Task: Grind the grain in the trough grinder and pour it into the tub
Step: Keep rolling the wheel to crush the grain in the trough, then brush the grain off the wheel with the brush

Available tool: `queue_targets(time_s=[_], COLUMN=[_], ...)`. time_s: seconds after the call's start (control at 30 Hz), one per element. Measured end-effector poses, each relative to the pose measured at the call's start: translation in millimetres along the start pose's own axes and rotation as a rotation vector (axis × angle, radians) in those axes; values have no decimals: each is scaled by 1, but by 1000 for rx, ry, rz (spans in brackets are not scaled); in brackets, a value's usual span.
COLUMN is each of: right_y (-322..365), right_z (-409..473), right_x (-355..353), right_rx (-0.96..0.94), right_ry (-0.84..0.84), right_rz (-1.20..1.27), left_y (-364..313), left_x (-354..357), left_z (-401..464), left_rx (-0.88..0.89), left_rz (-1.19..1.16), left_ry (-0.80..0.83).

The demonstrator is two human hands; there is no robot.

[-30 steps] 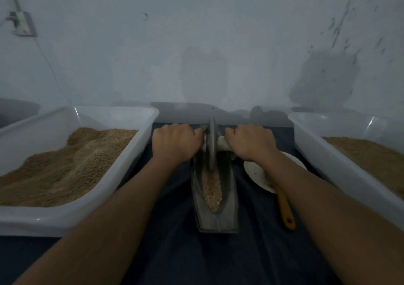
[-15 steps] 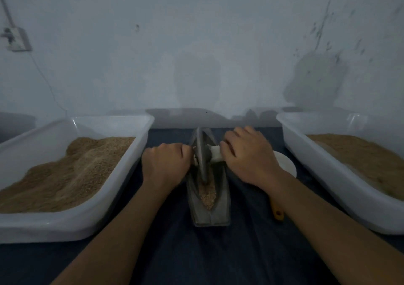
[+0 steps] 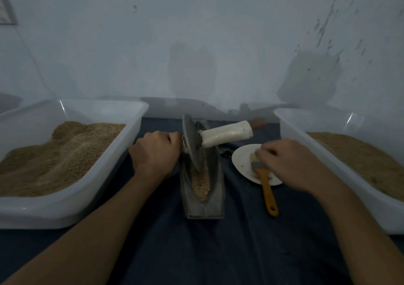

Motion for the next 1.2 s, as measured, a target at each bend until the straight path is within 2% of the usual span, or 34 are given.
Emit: queue_targets(time_s=[0.07,0.13,0.23,0.3,0.4,0.47,0.6,0.67,0.77,1.03,1.2], right_y=[-3,-5,-8,-6,-1,-4,-5,-3,4,25,29], right_z=[-2,-4,-6,-7,-8,-5,-1,1,0,5,-2], right_x=[10,19,24,24,19,16,4,2,2,-9,-13], right_rx=[47,78,96,82,96,120,152,156,133,219,-58], right_ry=[168,312,494,537,467,340,86,69,103,124,11], right_rz=[-325,-523,-549,-496,-436,-363,-35,128,231,757,830], left_y=[2,5,8,8,8,9,8,9,12,16,17], left_x=[0,1,1,0,-2,-3,-4,-4,-4,-6,-5], left_z=[0,1,2,3,1,1,-1,-1,0,4,3], left_rx=[-32,-69,-137,-169,-217,-253,-337,-396,-474,-527,-553], left_rz=[-49,-96,-185,-231,-276,-293,-361,-418,-468,-555,-608], left_ry=[-16,-39,-67,-89,-89,-83,-70,-66,-57,-45,-38])
Point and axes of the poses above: each hand's wrist, its own z-axis towards the middle knuckle, its own x-axis out of the palm, y = z × x, the point moved 3 cm from there along z, towards the middle knuckle, and after that the axes turned 12 degrees about -z, right-handed, at the moved point
